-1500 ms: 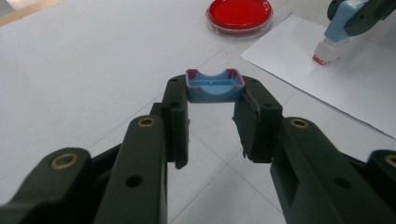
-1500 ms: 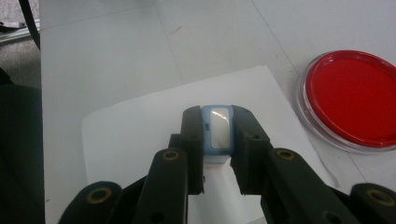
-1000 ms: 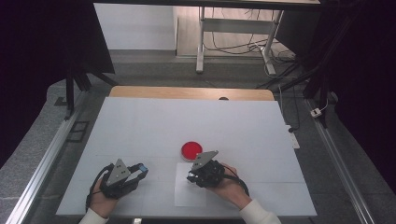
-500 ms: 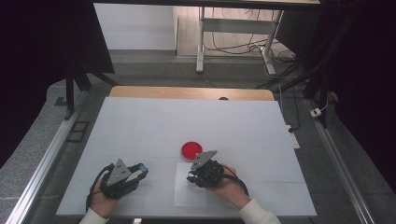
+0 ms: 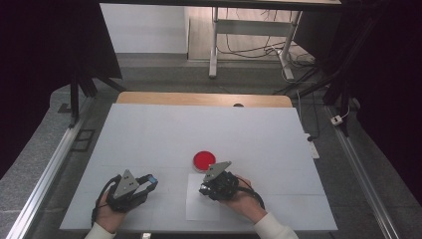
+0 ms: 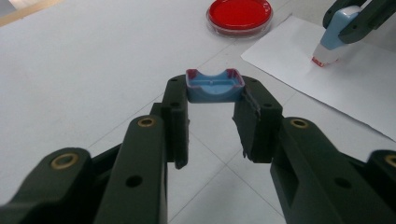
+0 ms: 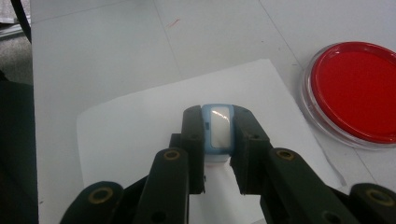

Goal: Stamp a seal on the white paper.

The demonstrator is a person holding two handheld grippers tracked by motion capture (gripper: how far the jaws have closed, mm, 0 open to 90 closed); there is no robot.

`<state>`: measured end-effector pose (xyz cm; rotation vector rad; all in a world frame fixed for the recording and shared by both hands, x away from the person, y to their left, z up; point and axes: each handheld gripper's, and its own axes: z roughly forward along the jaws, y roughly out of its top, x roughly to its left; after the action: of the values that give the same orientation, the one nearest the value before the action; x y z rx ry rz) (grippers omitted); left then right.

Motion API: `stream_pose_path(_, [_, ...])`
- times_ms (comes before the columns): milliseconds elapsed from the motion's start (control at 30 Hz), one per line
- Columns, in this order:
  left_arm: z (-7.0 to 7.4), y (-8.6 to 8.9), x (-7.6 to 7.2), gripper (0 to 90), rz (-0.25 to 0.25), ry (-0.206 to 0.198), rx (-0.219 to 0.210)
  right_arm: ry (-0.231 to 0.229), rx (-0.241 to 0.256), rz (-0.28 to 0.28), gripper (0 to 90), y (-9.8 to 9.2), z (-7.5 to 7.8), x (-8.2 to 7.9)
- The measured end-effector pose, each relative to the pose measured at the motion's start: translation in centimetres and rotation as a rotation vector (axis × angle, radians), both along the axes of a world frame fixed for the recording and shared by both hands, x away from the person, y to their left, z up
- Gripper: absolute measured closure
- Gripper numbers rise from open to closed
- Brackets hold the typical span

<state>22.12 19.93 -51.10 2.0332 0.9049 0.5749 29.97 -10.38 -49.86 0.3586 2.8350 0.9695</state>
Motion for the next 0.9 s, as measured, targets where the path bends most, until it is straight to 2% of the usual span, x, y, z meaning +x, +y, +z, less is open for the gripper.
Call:
stream_pose_path(667, [-0.11,0.03,0.11,65.9,0.008,0.01,0.007,0.007,0.003,-0.002,75.8,-0.06,-0.05,0.04])
stream_pose_path(900, [-0.12,0.2,0.16,65.9,0.013,0.009,0.002,-0.025,-0.023,0.008,75.5,0.34,0.12,-0.32])
